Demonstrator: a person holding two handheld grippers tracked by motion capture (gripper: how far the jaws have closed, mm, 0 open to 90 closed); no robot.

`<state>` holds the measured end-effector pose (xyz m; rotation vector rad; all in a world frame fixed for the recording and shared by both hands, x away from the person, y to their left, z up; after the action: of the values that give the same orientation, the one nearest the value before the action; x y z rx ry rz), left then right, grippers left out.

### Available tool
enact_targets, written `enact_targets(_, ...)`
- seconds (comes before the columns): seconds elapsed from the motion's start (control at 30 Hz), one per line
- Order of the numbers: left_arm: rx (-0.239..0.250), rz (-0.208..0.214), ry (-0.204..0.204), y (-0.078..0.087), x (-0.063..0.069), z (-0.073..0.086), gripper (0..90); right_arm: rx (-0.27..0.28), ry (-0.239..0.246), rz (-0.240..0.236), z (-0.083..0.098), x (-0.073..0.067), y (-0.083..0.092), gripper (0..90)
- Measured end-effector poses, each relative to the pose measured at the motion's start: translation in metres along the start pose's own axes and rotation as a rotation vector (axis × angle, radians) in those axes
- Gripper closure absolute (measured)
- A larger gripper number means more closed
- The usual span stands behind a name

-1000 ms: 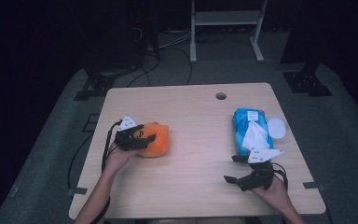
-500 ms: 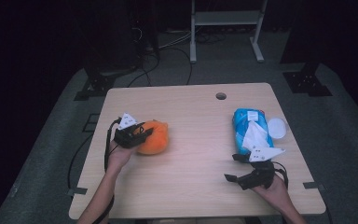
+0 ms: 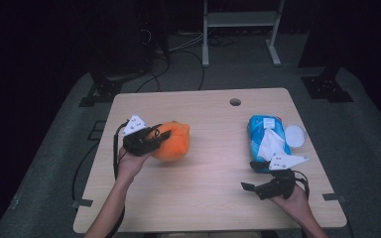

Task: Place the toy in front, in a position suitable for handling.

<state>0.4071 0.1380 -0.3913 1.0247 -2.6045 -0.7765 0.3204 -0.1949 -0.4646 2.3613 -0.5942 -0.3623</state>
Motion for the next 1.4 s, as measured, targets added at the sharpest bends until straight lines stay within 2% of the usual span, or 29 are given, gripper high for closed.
enact_targets(0.03, 0.009, 0.032, -0.008, -0.003, 0.015, -0.003, 57.7, 0.007, 0.005, 0.003, -0.001, 0.000, 0.003, 15.0)
enact_targets(0.07, 0.007, 0.046, -0.014, -0.005, 0.023, -0.004, 57.6, 0.010, 0.007, 0.008, -0.002, 0.000, 0.005, 15.0)
enact_targets(0.1, 0.007, 0.046, -0.014, -0.005, 0.023, -0.004, 57.5, 0.010, 0.007, 0.008, -0.002, 0.000, 0.005, 15.0)
enact_targets(0.2, 0.003, 0.089, -0.037, -0.013, 0.046, -0.006, 57.4, 0.021, 0.007, 0.016, -0.004, 0.003, 0.011, 15.1)
enact_targets(0.23, 0.005, 0.116, -0.043, -0.020, 0.062, -0.006, 57.3, 0.029, 0.002, 0.019, -0.006, 0.006, 0.016, 15.0)
enact_targets(0.3, -0.009, 0.145, -0.056, -0.028, 0.077, -0.005, 57.2, 0.040, 0.002, 0.024, -0.007, 0.007, 0.022, 15.1)
enact_targets(0.33, -0.009, 0.145, -0.056, -0.028, 0.077, -0.005, 57.0, 0.040, 0.002, 0.024, -0.007, 0.007, 0.022, 15.1)
enact_targets(0.47, -0.030, 0.183, -0.057, -0.046, 0.101, 0.003, 57.0, 0.058, -0.001, 0.059, -0.009, 0.014, 0.035, 15.1)
enact_targets(0.53, -0.043, 0.189, -0.057, -0.054, 0.110, 0.009, 56.9, 0.059, -0.006, 0.076, -0.010, 0.019, 0.041, 15.1)
enact_targets(0.57, -0.054, 0.191, -0.045, -0.061, 0.116, 0.017, 56.4, 0.056, -0.005, 0.101, -0.010, 0.026, 0.045, 15.1)
enact_targets(0.6, -0.054, 0.191, -0.045, -0.061, 0.116, 0.017, 56.0, 0.056, -0.005, 0.101, -0.010, 0.026, 0.045, 15.1)
enact_targets(0.63, -0.065, 0.190, -0.032, -0.065, 0.120, 0.024, 55.5, 0.051, -0.012, 0.126, -0.010, 0.035, 0.047, 15.1)
enact_targets(0.67, -0.065, 0.190, -0.032, -0.065, 0.120, 0.024, 55.3, 0.051, -0.012, 0.126, -0.010, 0.035, 0.047, 15.1)
enact_targets(0.7, -0.080, 0.182, -0.035, -0.069, 0.123, 0.030, 54.7, 0.043, -0.019, 0.146, -0.010, 0.044, 0.048, 15.5)
enact_targets(0.77, -0.092, 0.179, -0.039, -0.070, 0.125, 0.034, 54.0, 0.038, -0.018, 0.156, -0.011, 0.048, 0.048, 17.6)
enact_targets(0.83, -0.078, 0.169, -0.039, -0.069, 0.127, 0.037, 52.9, 0.036, -0.013, 0.172, -0.012, 0.057, 0.048, 19.2)
enact_targets(0.87, -0.079, 0.166, -0.043, -0.068, 0.129, 0.038, 50.4, 0.023, -0.018, 0.196, -0.013, 0.067, 0.047, 19.9)
enact_targets(0.9, -0.080, 0.163, -0.051, -0.067, 0.130, 0.038, 50.4, 0.023, -0.018, 0.196, -0.013, 0.067, 0.047, 19.9)
enact_targets(1.1, -0.089, 0.167, -0.070, -0.061, 0.135, 0.039, 36.7, 0.001, -0.047, 0.236, -0.009, 0.091, 0.040, 23.9)
enact_targets(1.23, -0.087, 0.172, -0.071, -0.058, 0.135, 0.039, 28.2, -0.027, -0.062, 0.259, -0.001, 0.102, 0.031, 33.2)
enact_targets(1.27, -0.085, 0.174, -0.070, -0.058, 0.134, 0.038, 28.2, -0.027, -0.062, 0.259, -0.001, 0.102, 0.031, 33.2)
enact_targets(1.3, -0.087, 0.178, -0.067, -0.057, 0.134, 0.038, 24.1, -0.040, -0.070, 0.262, 0.003, 0.104, 0.028, 38.8)
enact_targets(1.4, -0.078, 0.180, -0.073, -0.052, 0.131, 0.034, 21.1, -0.059, -0.075, 0.259, 0.007, 0.106, 0.024, 43.5)
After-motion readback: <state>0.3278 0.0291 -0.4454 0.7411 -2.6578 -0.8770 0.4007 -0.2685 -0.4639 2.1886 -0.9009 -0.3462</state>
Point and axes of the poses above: each handheld gripper's, and its own axes: y roughly backward along the jaws, z roughly out of its underside, x roughly to its right, the point moved 6 cm from there along -y, roughly forward along the jaws, and after that the axes turned 14 degrees about -x, right-handed, at the moved point
